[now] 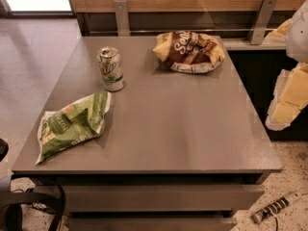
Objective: Move brown chip bag near green jalapeno chip bag
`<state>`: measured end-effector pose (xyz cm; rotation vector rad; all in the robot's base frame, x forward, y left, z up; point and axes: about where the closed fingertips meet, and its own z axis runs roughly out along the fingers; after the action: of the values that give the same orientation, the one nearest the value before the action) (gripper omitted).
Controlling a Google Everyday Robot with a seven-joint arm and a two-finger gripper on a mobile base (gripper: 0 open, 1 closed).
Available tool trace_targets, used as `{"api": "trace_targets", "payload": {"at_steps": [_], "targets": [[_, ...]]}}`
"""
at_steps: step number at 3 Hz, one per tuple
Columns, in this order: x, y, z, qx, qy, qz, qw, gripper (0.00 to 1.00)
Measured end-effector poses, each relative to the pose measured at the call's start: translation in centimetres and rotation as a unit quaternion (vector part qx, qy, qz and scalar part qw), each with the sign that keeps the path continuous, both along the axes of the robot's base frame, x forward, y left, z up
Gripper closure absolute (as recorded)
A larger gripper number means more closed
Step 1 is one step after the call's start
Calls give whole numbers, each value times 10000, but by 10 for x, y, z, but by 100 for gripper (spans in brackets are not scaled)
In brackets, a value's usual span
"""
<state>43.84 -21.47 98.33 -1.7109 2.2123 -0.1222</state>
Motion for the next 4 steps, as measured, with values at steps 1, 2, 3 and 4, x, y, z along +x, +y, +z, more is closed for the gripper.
{"api": "trace_targets", "payload": {"at_steps": [1,2,3,4], "targets": [[0,0,0,0,-1,0,10000,0],[16,2,4,108,-261,-5,9996,0],[105,17,22,652,-1284,-270,9892,0],[184,34,41,1222,-2016,-369,9711,0]]}}
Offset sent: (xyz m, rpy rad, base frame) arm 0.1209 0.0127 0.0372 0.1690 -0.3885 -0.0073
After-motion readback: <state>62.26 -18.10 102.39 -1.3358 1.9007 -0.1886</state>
